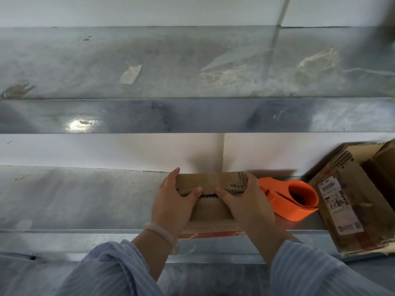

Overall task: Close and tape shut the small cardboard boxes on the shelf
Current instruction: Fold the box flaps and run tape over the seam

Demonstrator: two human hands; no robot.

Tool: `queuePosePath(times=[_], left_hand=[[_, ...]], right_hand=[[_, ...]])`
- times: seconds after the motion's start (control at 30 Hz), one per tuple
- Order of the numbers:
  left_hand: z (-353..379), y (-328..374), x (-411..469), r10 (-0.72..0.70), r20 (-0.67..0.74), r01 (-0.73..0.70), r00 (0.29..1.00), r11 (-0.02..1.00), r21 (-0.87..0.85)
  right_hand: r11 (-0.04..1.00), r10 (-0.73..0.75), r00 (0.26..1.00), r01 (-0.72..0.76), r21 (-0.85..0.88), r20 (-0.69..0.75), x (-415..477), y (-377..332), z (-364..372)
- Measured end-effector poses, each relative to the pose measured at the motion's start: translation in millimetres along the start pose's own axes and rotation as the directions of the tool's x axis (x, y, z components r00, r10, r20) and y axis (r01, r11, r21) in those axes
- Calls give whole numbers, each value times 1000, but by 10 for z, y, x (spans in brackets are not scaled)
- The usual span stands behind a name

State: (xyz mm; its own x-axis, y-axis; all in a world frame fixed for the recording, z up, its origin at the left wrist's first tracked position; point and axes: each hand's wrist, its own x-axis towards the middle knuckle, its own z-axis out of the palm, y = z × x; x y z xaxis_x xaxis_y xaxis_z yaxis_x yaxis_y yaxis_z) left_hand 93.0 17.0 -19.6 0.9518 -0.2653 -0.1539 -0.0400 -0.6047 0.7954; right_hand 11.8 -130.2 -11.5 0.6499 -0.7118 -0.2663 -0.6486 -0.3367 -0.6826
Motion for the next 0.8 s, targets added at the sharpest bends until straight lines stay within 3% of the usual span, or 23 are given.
queuePosePath(times=[0.2, 0.33, 0.43, 0.53, 0.57, 0.63, 0.73, 0.8], left_hand=[[-18, -38, 24, -17, -11, 17, 1000, 998, -55], [-44, -111, 13, -51, 35, 58, 998, 968, -244], [-69, -132, -30, -93, 105, 132, 990, 873, -469], [-135, -165, -54, -144, 229, 261, 963, 717, -646], [-147, -199, -40, -155, 263, 295, 952, 691, -660], [-138, -232, -28, -154, 311, 320, 938, 733, -600], [-103, -242, -34, -59, 184, 142, 981, 862, -486], [-147, -239, -49, 219, -32, -220, 975, 943, -248]], right_hand=[[998, -29, 1000, 29, 60, 0, 31, 87, 5], [987, -46, 998, 40, 159, 37, 40, 106, -14], [958, -23, 995, -5, 287, 93, 46, 140, -43], [916, 33, 991, -82, 392, 129, 22, 144, -68], [905, 41, 991, -92, 415, 130, 16, 140, -80], [893, 34, 991, -89, 441, 133, -5, 124, -102], [950, -92, 994, 70, 303, 61, -16, 168, -101], [938, -330, 941, 336, 90, -76, -38, 209, -118]])
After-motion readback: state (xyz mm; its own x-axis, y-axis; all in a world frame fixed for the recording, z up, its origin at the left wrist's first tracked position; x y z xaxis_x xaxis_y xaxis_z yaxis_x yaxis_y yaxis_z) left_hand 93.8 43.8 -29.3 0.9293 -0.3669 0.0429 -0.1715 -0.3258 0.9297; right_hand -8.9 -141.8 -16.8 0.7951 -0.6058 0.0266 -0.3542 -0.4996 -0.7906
